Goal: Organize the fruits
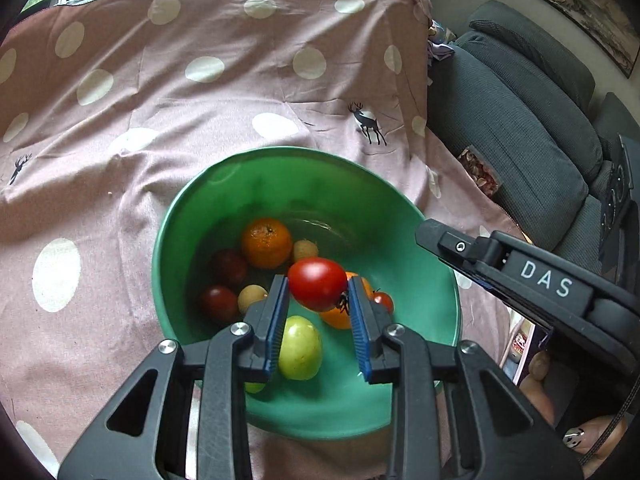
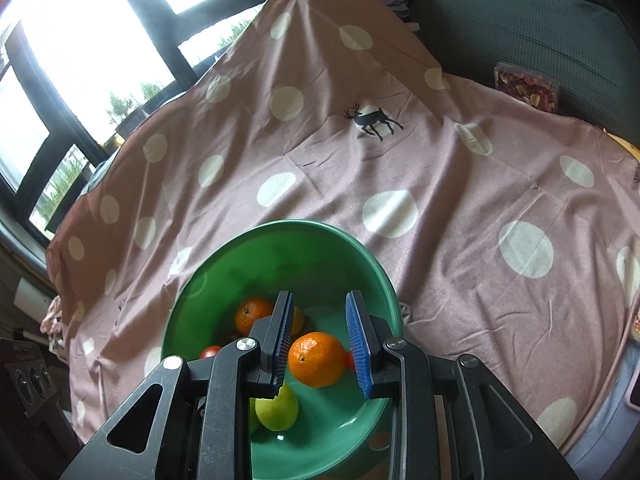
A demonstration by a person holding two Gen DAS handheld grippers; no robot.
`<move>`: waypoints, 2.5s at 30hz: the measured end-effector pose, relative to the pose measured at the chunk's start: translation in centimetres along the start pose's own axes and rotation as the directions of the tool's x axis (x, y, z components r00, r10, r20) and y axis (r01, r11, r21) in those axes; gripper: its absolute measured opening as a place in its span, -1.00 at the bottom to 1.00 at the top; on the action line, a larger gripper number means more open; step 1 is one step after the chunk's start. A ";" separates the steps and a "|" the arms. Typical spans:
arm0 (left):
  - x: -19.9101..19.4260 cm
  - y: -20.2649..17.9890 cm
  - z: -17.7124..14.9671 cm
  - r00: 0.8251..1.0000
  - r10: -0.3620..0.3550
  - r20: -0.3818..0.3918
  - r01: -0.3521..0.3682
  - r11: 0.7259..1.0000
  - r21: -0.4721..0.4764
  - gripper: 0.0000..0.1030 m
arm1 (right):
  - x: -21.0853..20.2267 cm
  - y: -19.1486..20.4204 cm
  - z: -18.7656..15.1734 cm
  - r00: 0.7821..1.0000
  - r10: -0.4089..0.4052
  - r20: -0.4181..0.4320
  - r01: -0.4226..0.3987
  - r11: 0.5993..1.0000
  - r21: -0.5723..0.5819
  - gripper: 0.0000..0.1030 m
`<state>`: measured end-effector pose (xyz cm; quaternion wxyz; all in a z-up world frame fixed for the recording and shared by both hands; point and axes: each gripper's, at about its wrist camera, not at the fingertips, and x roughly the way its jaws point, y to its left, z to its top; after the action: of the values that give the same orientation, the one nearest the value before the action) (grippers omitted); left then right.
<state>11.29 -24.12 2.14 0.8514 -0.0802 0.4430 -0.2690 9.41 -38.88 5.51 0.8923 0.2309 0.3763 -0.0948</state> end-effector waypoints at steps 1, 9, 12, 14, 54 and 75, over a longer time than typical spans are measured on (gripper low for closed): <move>0.2 0.0 0.0 1.000 -0.001 -0.009 0.001 1.000 -0.003 -0.42 | 0.1 0.0 0.0 1.000 -0.007 -0.002 0.007 1.000 -0.001 -0.41; 0.7 0.0 -0.1 0.999 0.032 -0.027 -0.032 0.999 0.003 -0.41 | 0.6 -0.5 0.0 0.999 -0.033 -0.021 0.033 0.999 0.003 -0.41; 0.6 0.0 0.0 0.999 0.040 -0.024 -0.040 0.999 -0.002 -0.26 | 0.6 -0.4 0.0 0.999 -0.039 -0.022 0.039 0.999 -0.002 -0.41; 0.3 0.0 0.0 0.999 0.047 -0.018 -0.047 0.999 -0.007 0.00 | 0.7 -0.4 0.0 0.999 -0.037 -0.023 0.037 0.999 -0.002 -0.41; -6.3 0.2 -0.8 0.972 0.219 0.082 -0.214 0.975 -0.058 0.99 | -3.2 -0.4 0.1 0.993 -0.105 0.061 0.107 0.994 -0.031 0.50; -6.5 0.3 -0.9 0.972 0.218 0.083 -0.214 0.976 -0.048 0.99 | -2.9 -0.4 0.1 0.991 -0.124 0.051 0.125 0.992 -0.027 0.50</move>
<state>7.71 -20.36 6.10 0.8925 -0.0598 0.4165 -0.1623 7.32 -39.28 7.55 0.8971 0.1909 0.3692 -0.1502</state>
